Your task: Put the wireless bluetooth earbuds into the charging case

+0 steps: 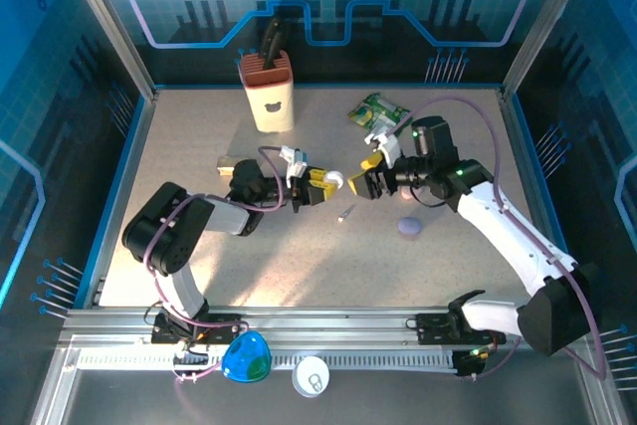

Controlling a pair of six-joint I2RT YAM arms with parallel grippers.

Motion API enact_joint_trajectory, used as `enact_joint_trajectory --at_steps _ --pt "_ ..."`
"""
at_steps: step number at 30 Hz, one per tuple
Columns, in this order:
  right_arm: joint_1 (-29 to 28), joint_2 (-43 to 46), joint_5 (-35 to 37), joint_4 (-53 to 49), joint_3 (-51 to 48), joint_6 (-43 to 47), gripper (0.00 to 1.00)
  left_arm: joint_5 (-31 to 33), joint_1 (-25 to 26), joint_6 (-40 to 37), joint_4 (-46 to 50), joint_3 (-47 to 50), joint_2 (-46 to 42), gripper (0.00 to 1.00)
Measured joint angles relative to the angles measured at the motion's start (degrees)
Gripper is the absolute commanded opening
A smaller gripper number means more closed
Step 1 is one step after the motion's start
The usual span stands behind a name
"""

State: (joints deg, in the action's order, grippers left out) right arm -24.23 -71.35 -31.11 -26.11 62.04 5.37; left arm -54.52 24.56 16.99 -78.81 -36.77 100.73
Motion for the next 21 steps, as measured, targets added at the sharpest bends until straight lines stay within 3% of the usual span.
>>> enact_joint_trajectory --at_steps 4,7,13,17,21 --pt "-3.89 -1.42 -1.4 -3.93 1.95 6.23 0.58 -5.4 -0.02 0.92 0.04 0.0 -0.31 0.14" --pt "-6.27 -4.17 -2.34 -5.53 4.59 9.57 0.4 -7.61 -0.02 1.05 0.07 0.26 -0.66 0.14" --pt "-6.86 -9.81 -3.91 -9.11 9.88 13.38 0.38 -9.31 -0.37 1.05 0.26 1.7 -2.4 0.15" --pt "-7.63 -11.65 -4.42 -10.56 10.43 15.15 0.43 -9.66 -0.17 1.03 0.11 1.7 -3.41 0.15" --pt "-7.72 -12.26 -4.72 -11.1 10.84 15.74 0.26 -9.79 -0.17 1.03 0.26 2.14 -3.41 0.15"
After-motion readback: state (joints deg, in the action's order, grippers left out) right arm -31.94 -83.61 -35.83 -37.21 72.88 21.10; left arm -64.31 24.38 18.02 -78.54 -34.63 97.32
